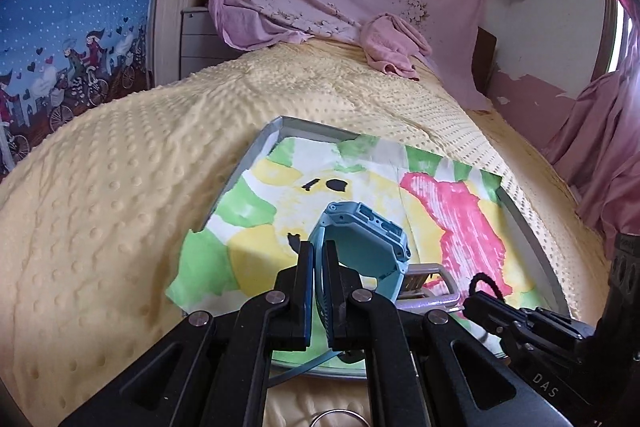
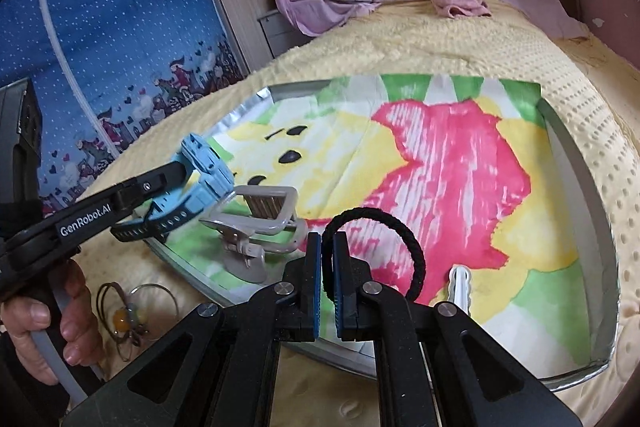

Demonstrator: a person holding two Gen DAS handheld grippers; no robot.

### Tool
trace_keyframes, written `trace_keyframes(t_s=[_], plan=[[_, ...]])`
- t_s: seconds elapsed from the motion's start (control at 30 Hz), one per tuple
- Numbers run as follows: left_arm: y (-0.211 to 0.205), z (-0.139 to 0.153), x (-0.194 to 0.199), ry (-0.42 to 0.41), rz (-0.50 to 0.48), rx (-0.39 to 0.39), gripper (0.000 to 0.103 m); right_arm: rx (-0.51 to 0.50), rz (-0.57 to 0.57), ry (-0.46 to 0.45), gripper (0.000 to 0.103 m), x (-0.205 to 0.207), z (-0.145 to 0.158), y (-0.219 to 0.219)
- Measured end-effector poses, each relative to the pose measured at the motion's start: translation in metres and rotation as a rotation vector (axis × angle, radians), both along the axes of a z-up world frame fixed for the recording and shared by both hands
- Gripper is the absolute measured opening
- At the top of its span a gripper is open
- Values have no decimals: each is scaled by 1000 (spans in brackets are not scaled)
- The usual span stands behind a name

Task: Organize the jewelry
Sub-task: 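Carry the watch and hair tie into the tray and open both tools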

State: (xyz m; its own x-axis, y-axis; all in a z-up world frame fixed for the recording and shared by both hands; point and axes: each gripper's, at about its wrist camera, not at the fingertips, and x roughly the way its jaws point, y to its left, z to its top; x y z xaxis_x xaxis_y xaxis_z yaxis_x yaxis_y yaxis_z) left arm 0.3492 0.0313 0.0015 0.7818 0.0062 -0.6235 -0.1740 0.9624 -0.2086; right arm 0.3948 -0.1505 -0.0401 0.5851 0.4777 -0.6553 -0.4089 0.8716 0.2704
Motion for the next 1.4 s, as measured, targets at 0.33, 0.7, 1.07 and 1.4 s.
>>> trace_keyframes(t_s=[0.33,0.7,1.07,1.4], plan=[[6,-6,-5,-1,4,-40,8,-14,-9,15,20,-1,0,-5],[3,1,-22,-37,-24,-54,8,-24,-76,-76,47,-28,22,-21],[-13,33,-92,-221,-52,-8,77,33,-180,-279,72,-105,68,-63],[-22,42,-148,-305,-86,5,95,63,-216,-430,91,-172,95,-91]])
